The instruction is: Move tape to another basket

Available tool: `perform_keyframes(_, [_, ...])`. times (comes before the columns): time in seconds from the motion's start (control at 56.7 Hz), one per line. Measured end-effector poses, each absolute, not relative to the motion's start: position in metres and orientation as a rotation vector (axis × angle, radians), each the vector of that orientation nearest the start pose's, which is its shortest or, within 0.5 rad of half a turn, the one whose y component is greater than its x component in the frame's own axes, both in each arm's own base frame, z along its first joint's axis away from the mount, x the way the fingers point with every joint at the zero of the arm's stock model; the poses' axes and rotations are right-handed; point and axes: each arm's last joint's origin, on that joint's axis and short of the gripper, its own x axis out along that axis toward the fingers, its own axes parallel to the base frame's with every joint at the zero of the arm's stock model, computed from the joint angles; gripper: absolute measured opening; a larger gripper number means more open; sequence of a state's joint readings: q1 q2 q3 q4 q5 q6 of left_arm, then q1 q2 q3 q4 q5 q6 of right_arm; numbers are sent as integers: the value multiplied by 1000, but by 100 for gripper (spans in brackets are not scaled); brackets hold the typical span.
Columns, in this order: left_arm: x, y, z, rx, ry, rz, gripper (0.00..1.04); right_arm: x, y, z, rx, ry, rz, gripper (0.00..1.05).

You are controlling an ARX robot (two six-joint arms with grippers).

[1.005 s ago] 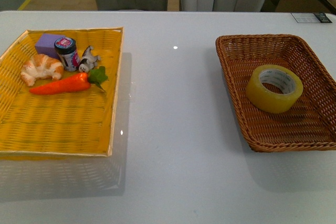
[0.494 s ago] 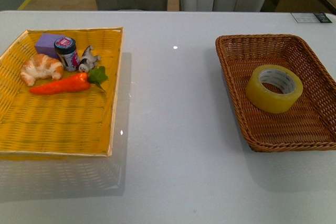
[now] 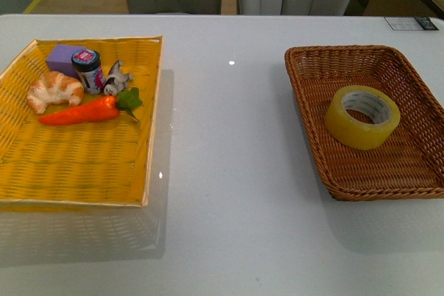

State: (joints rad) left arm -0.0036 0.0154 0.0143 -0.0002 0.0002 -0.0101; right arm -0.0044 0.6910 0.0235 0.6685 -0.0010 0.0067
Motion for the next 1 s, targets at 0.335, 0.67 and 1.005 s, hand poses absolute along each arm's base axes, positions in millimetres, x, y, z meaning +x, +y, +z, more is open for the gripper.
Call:
perform_keyframes(0.335, [98, 0, 167, -10, 1, -4, 2, 127, 0, 173, 6, -18, -3, 2])
perform_keyframes(0.67, [98, 0, 167, -10, 1, -4, 2, 116, 0, 174, 6, -24, -3, 2])
perform_keyframes(1.005, [98, 0, 167, -10, 1, -4, 2, 109, 0, 174, 6, -23, -3, 2])
